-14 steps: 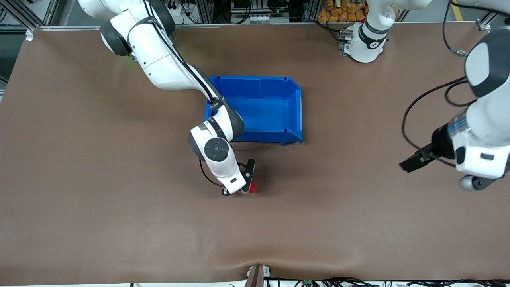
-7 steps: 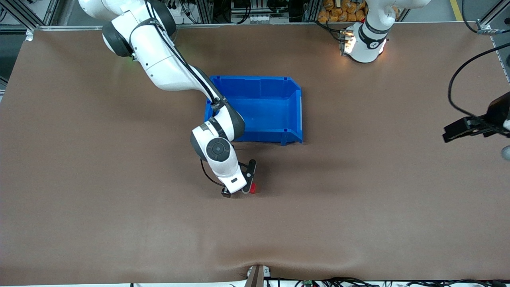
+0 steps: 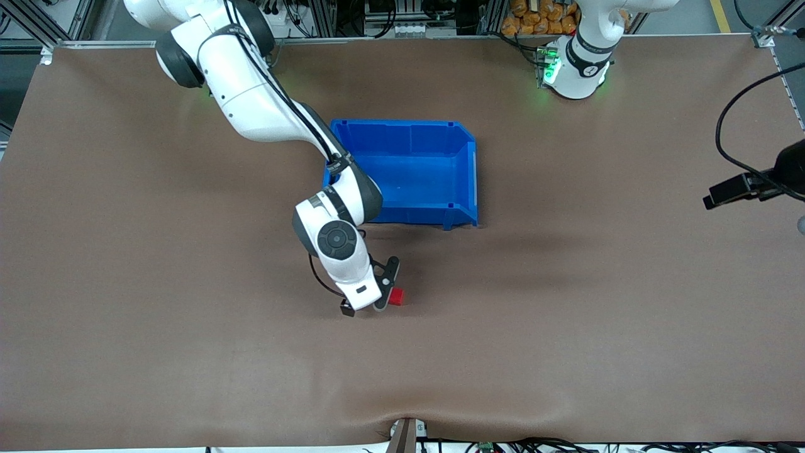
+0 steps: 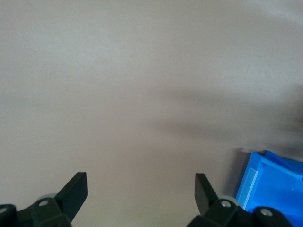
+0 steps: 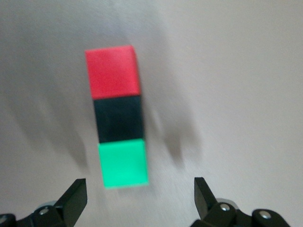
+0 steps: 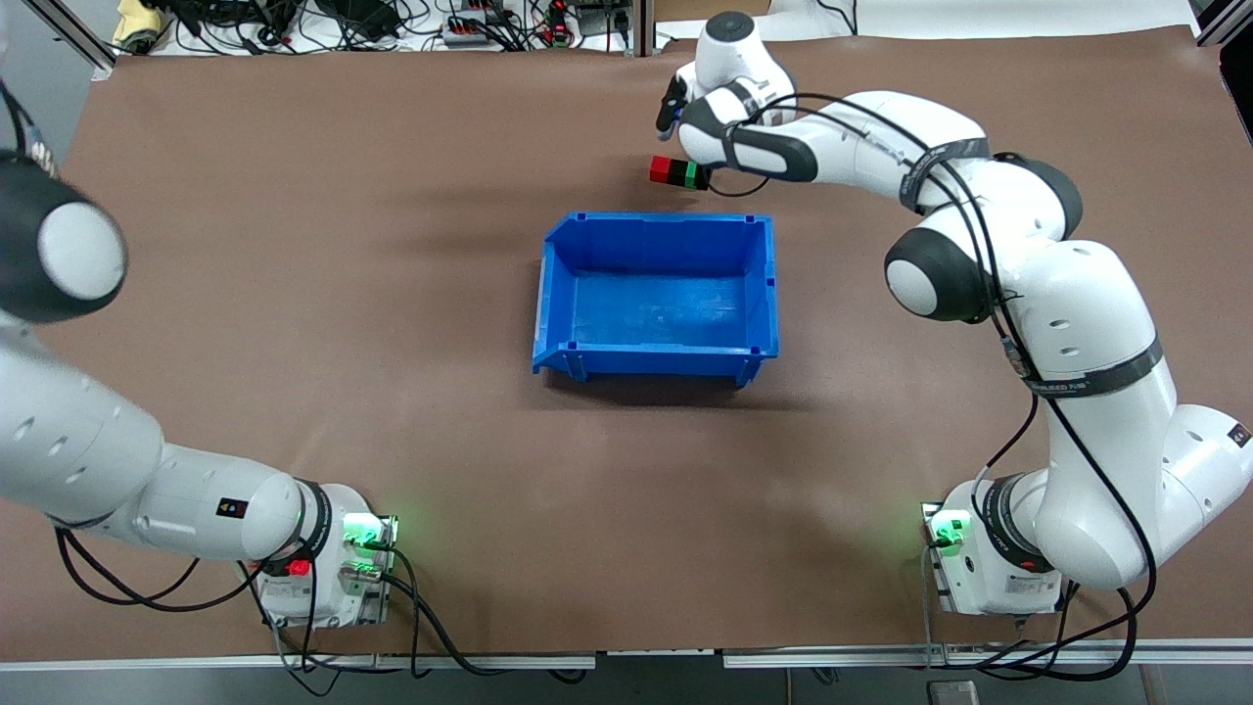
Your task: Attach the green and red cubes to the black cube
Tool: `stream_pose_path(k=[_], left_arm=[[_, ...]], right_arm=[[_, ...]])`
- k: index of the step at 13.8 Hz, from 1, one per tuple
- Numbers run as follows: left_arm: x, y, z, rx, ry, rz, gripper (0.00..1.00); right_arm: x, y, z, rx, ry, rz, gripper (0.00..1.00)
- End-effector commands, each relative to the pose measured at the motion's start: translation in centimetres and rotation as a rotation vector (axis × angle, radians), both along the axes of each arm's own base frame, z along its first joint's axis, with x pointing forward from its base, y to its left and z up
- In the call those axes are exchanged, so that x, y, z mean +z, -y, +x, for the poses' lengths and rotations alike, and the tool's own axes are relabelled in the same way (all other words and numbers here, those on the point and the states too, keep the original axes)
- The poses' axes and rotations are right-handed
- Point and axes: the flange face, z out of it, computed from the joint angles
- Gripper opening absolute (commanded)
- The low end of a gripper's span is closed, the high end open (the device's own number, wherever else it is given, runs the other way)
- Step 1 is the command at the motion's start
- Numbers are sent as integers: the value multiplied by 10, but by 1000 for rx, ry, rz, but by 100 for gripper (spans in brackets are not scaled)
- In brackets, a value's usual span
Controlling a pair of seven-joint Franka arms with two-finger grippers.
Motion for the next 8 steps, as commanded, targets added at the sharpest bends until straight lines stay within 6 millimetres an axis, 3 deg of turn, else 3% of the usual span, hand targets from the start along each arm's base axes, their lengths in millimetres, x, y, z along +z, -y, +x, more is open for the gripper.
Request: stream_pose_path(k=[1, 3, 8], left_arm=[[-10, -16, -50, -42, 37, -13, 100], [-6, -40, -47, -109, 52, -8, 100], [-1, -30, -30, -173, 62, 6, 100]], right_arm=[[49, 24, 5, -64, -63, 6, 100], [82, 54, 15, -126, -106, 36, 100], [160, 132, 35, -262, -125, 47, 100]])
